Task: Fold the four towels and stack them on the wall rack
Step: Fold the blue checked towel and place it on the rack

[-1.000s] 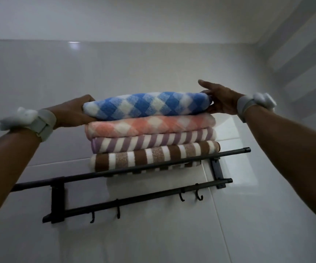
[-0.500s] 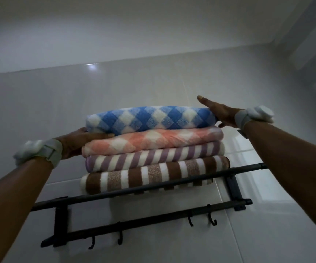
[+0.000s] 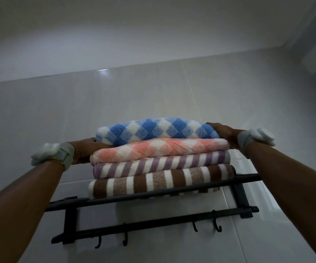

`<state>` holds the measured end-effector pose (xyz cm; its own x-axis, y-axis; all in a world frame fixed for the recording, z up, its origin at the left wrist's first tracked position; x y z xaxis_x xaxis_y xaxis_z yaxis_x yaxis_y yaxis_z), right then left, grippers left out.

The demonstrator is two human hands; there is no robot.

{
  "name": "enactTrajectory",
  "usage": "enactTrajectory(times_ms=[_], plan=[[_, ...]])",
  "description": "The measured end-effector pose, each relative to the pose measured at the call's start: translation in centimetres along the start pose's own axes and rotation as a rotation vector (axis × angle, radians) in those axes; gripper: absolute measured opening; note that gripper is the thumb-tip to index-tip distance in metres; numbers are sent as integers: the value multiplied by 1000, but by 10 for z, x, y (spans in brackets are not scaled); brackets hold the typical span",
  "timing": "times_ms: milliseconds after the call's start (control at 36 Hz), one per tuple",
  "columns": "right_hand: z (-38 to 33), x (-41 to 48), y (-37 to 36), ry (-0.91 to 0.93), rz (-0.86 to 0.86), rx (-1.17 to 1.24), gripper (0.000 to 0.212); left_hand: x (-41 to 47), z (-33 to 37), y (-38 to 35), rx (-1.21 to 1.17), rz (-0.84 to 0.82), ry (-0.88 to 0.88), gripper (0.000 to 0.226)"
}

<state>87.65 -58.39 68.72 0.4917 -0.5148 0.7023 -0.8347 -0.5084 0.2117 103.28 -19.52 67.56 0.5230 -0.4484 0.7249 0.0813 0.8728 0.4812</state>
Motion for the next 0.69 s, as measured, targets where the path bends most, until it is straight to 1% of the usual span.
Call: enactTrajectory(times_ms=[28, 56, 111, 139, 167, 194, 222, 250, 278, 306, 333, 389, 444, 500, 556, 639, 694], plan=[[-11, -3, 1, 80, 22, -83, 52, -2, 6, -3, 43, 0, -23, 23], [-22, -12, 1, 121, 19, -172, 42, -3, 11, -3, 97, 6, -51, 16], [-40, -25, 2, 197, 38, -368, 25, -3, 17, 2, 170, 31, -54, 16], [-46, -28, 8, 199, 68, -429, 25, -2, 20, 11, 227, 67, -72, 24], [-53, -33, 12, 212, 93, -480, 26, 8, 13, 21, 292, 83, -70, 37], [-60, -33, 15, 244, 121, -497, 26, 25, -1, 32, 345, 81, -70, 52], [-67, -35, 18, 281, 153, -518, 25, 34, -2, 38, 403, 95, -97, 60], [-75, -38, 22, 315, 196, -547, 24, 32, 5, 39, 464, 116, -122, 58], [-80, -40, 28, 333, 256, -561, 24, 15, 25, 33, 498, 138, -153, 47], [-84, -42, 35, 341, 315, -554, 29, 3, 40, 30, 506, 174, -167, 33], [-87, -43, 40, 343, 368, -547, 34, -2, 49, 30, 495, 218, -180, 24], [-91, -42, 46, 349, 440, -539, 40, -4, 59, 35, 505, 282, -221, 20], [-96, -47, 47, 345, 476, -548, 37, -4, 62, 39, 588, 307, -258, 25], [-101, -56, 48, 330, 516, -595, 30, -8, 59, 49, 709, 364, -207, 33], [-105, -61, 53, 346, 588, -665, 28, -8, 59, 56, 802, 447, -172, 43], [-118, -68, 59, 422, 697, -735, 32, -9, 64, 68, 822, 530, -179, 53], [-126, -75, 59, 437, 716, -737, 35, -14, 62, 82, 760, 593, -121, 59]])
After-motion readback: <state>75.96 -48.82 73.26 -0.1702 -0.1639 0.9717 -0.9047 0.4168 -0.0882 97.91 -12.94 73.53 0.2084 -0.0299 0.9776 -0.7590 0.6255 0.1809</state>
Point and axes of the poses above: each hand's wrist, its own x-axis towards the middle knuckle, its own y-axis out of the back of the hand, z = x × y, the point moved 10 cm from there along x, towards the middle knuckle, and after that the axes turned 13 degrees about z, right-handed, at the moved point
